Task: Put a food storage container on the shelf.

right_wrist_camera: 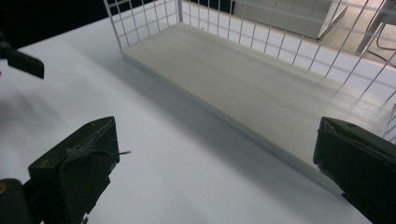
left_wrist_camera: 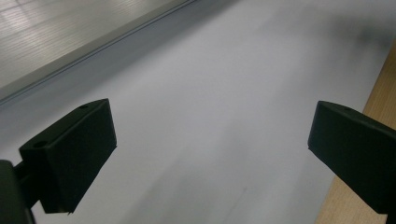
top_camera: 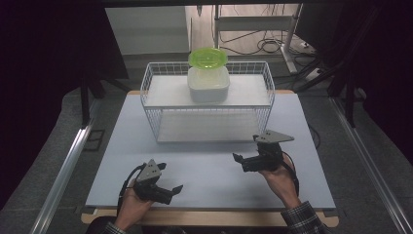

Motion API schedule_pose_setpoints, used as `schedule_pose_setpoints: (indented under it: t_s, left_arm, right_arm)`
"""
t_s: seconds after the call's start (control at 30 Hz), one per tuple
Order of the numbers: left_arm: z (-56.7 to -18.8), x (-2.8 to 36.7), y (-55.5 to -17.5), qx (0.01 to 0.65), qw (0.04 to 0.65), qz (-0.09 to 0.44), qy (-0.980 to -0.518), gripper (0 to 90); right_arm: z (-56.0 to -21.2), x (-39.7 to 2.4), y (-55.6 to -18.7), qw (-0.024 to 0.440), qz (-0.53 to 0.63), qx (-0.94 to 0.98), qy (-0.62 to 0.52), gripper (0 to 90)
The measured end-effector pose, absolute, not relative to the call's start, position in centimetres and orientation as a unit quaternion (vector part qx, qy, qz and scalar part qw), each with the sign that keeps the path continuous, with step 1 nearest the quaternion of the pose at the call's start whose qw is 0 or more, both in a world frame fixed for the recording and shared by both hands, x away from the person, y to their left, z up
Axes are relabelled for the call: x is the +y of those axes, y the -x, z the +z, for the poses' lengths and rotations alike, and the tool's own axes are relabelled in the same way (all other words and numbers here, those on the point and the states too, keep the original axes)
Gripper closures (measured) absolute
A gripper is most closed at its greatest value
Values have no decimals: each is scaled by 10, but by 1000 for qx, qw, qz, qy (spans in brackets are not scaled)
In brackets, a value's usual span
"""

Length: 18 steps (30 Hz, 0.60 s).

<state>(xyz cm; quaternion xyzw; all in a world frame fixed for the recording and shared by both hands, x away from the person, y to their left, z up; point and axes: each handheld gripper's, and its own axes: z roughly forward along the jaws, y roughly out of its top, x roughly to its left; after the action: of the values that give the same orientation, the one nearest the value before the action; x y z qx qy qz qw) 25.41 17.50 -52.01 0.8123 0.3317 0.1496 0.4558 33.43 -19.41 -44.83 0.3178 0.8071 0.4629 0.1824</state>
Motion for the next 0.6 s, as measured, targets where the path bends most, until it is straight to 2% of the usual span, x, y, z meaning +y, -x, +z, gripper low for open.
schedule_pose_setpoints:
  t_s: [0.6]
  left_arm:
    - [-521, 174, -254, 329, 453, 153, -815, 6]
  right_arm:
    - [-486, -212, -312, 183, 406, 836, -321, 1]
